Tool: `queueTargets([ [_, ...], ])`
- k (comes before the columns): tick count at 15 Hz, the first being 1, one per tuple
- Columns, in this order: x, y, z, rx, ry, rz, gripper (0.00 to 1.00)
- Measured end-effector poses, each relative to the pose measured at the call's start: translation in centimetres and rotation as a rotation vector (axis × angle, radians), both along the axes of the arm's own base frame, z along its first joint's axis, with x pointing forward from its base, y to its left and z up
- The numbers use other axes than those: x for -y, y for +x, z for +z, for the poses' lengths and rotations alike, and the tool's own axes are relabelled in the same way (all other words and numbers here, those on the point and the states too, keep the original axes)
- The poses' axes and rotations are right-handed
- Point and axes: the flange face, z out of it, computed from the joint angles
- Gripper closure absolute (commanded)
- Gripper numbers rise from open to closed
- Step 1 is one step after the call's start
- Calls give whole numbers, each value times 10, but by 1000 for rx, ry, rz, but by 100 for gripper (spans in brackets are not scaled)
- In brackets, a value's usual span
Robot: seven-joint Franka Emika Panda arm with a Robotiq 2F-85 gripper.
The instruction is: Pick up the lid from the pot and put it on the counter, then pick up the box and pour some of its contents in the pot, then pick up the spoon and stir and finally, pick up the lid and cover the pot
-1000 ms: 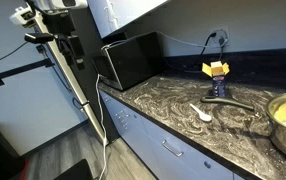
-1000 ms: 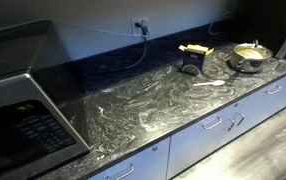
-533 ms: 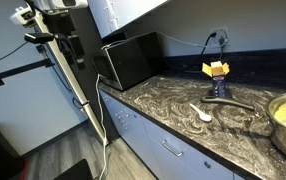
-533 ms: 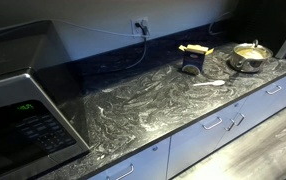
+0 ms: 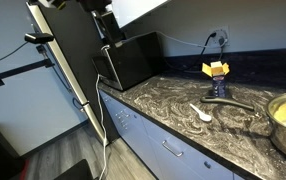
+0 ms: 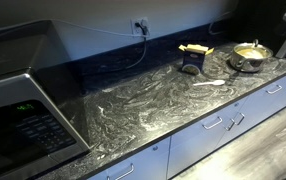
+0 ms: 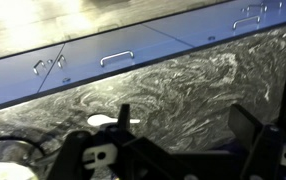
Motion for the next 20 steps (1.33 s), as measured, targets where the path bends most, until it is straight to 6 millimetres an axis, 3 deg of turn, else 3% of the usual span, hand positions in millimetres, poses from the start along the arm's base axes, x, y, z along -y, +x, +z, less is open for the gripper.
queueTargets([
  [3, 61, 14, -1, 53, -15, -168, 0],
  [5, 88, 19, -2, 89, -31, -274, 0],
  [13, 98, 29, -4, 108, -42, -390, 0],
  [16, 124, 62, -17, 106, -85, -524, 0],
  [20, 156, 130, -56, 103, -201, -683, 0],
])
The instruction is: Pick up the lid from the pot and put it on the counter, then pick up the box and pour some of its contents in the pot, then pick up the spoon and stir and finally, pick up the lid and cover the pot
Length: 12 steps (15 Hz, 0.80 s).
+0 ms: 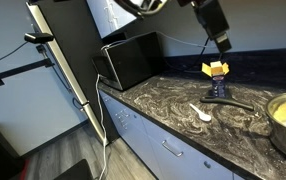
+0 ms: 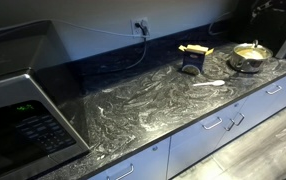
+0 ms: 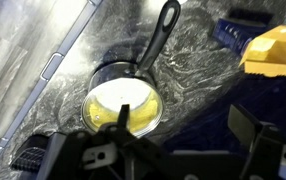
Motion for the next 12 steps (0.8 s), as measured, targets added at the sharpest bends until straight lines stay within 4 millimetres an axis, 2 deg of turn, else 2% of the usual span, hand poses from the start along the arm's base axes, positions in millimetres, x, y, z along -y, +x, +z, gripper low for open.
queueTargets([
  [3, 21, 43, -33, -34, -113, -92, 0],
  [5, 37, 63, -48, -56, -167, -135, 0],
  [8, 60, 79, -62, -104, -198, -175, 0],
  [12, 86, 88, -76, -165, -176, -201, 0],
])
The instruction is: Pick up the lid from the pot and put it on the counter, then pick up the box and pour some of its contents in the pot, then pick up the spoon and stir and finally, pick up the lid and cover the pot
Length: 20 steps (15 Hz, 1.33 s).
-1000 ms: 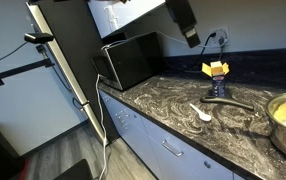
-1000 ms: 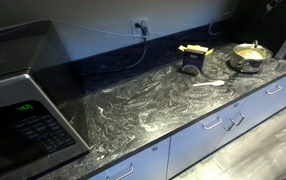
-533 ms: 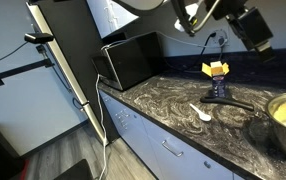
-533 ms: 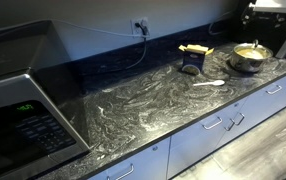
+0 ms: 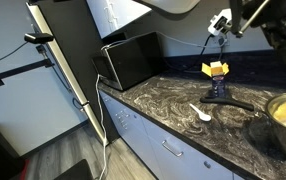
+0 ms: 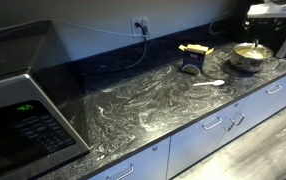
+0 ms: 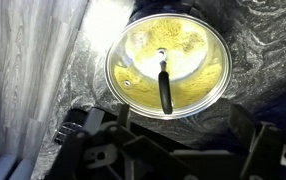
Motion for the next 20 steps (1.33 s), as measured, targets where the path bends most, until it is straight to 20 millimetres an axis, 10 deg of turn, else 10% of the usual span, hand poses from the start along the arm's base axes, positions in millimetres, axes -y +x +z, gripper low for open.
queueTargets([
  [8, 39, 4, -22, 7, 109, -27, 0],
  [20, 44, 9, -39, 5, 137, -50, 99],
])
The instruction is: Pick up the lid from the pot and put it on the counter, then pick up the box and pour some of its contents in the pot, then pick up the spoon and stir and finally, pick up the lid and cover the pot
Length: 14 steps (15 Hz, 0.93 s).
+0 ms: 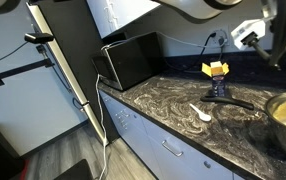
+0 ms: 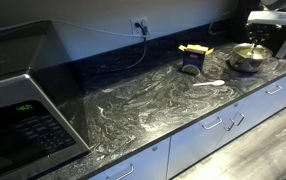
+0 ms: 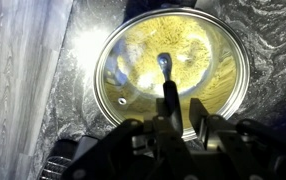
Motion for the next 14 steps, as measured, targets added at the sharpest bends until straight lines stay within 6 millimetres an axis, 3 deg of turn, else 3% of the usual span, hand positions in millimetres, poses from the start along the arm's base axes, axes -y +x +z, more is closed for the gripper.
queueTargets([
  [9, 0, 0, 7, 5, -6, 20, 96],
  [14, -8, -5, 53, 61, -24, 68, 96],
])
